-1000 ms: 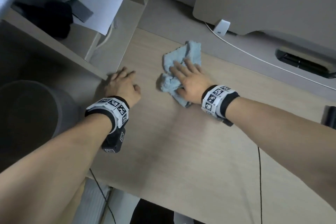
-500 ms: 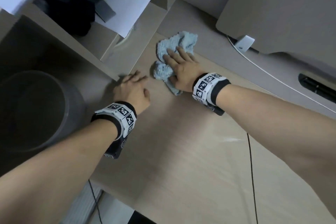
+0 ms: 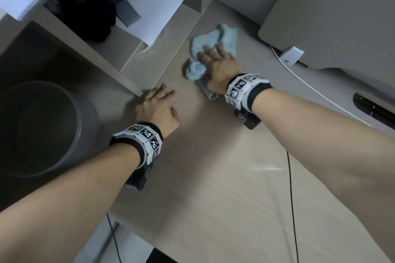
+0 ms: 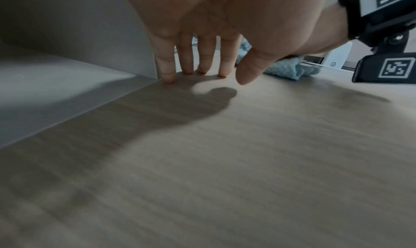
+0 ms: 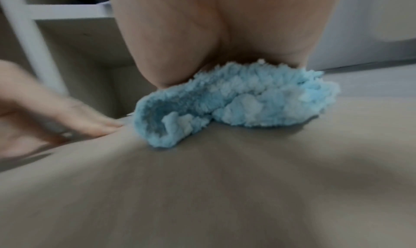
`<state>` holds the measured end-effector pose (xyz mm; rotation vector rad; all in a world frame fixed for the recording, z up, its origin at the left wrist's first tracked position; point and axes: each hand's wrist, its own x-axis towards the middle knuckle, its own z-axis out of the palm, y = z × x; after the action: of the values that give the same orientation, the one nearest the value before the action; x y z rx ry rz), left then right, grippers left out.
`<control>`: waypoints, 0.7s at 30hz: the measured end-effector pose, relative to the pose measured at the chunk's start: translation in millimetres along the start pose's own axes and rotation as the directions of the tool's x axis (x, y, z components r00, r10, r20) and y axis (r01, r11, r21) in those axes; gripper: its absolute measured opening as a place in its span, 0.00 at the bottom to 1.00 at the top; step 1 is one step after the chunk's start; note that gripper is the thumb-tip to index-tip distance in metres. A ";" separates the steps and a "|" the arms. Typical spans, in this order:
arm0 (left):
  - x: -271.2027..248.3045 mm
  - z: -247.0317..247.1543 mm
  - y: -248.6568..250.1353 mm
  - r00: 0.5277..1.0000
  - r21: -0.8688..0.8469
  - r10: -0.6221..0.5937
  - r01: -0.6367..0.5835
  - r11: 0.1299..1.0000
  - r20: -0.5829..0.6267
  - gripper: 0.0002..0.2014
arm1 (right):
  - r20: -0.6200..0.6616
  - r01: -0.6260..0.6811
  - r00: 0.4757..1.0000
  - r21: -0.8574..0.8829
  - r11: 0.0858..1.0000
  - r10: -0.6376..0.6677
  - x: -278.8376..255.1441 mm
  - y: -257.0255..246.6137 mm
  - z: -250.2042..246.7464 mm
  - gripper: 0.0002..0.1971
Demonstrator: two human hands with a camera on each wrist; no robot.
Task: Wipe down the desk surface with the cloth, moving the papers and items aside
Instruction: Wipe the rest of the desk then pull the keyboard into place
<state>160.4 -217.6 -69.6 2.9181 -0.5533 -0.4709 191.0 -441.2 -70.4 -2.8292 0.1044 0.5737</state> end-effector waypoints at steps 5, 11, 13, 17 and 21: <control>-1.3 0.8 1.2 1.000 -0.011 -0.010 0.011 1.000 0.003 0.27 | -0.068 -0.216 0.973 0.049 0.975 0.219 3.3 7.4 -8.4 0.42; -1.1 -3.6 2.1 0.999 0.013 -0.004 0.004 1.000 0.040 0.28 | -0.055 -0.366 0.927 0.076 0.927 0.371 -38.8 40.9 2.5 0.43; -0.5 -5.1 3.9 0.999 0.021 -0.011 0.010 1.000 0.046 0.28 | -0.050 -0.466 0.881 0.076 0.882 0.470 -56.1 60.7 4.7 0.43; -2.6 -3.5 3.8 0.999 0.045 -0.019 0.017 0.999 0.050 0.29 | -0.090 -0.517 0.848 0.079 0.852 0.523 -66.1 65.4 11.7 0.45; -1.8 0.3 3.1 0.998 0.057 -0.038 0.035 0.998 0.055 0.29 | -0.061 -0.378 0.922 0.067 0.924 0.382 -55.5 29.6 14.2 0.45</control>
<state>157.6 -219.9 -68.8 2.9810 -0.5290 -0.5518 131.0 -465.0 -68.2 -2.7881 0.6852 0.5321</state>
